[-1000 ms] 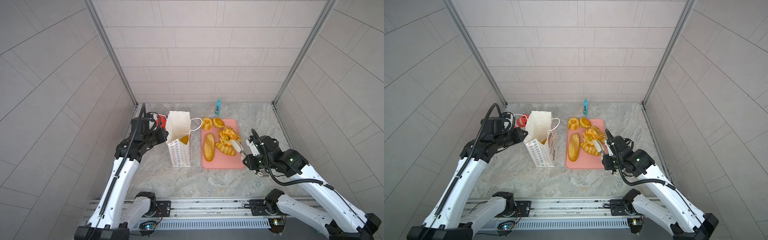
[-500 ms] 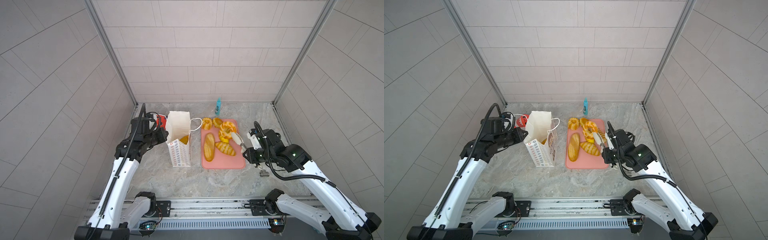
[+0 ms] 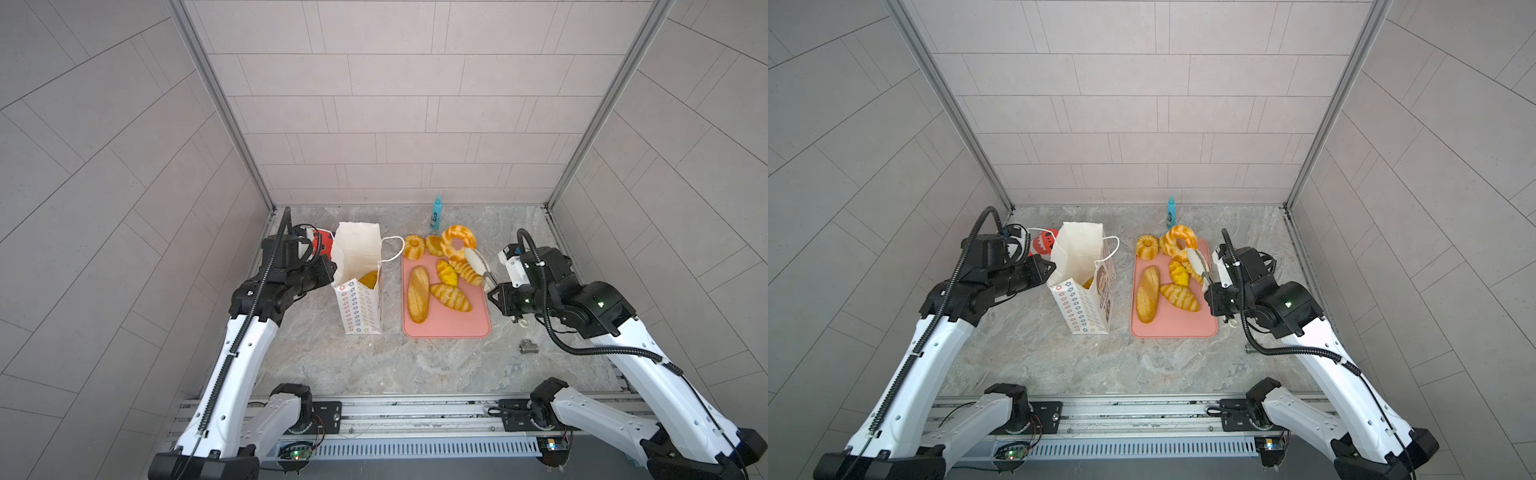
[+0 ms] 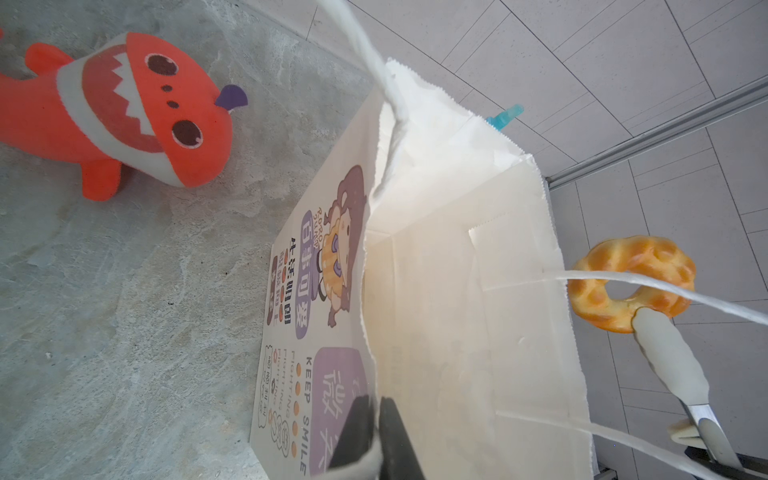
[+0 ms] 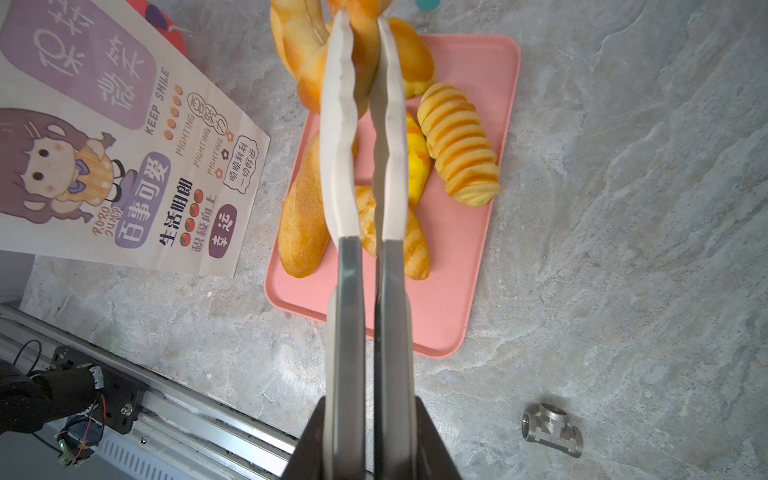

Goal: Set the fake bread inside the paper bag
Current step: 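Lift the ring donut in the tongs up and away from the tray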

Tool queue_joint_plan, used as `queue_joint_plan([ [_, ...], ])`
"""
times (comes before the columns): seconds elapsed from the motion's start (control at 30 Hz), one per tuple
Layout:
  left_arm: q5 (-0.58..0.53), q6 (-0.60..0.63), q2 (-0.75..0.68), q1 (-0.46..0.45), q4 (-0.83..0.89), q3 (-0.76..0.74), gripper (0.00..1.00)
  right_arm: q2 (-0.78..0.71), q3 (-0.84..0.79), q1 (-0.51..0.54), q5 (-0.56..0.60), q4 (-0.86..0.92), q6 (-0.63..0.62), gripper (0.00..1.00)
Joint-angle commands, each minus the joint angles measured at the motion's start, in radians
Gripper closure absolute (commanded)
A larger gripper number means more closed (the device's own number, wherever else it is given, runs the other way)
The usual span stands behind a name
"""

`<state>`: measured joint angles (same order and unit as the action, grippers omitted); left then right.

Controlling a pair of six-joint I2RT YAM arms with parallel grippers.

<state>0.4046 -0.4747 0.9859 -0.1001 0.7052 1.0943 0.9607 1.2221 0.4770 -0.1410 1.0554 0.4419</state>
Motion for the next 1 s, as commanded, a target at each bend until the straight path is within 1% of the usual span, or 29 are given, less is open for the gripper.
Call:
queue_joint_plan([
  [0.0,0.0,0.001,-0.02,0.004,-0.001,0.004,0.88,-0.003,0.037,-0.004,0.027,-0.014,-0.016,0.79],
  [0.27,-0.001,0.002,-0.022,0.004,0.002,0.001,0.88,-0.003,0.104,-0.005,0.047,-0.008,-0.026,0.79],
  [0.47,0.0,0.004,-0.021,0.004,0.003,0.004,0.88,-0.004,0.159,-0.005,0.041,-0.009,-0.041,0.79],
  [0.73,0.001,0.002,-0.019,0.005,-0.001,0.0,0.88,-0.019,0.185,-0.005,-0.016,-0.064,-0.057,0.78],
  [0.97,0.001,0.003,-0.016,0.004,-0.001,0.002,0.88,-0.02,0.19,-0.005,-0.042,-0.097,-0.06,0.78],
])
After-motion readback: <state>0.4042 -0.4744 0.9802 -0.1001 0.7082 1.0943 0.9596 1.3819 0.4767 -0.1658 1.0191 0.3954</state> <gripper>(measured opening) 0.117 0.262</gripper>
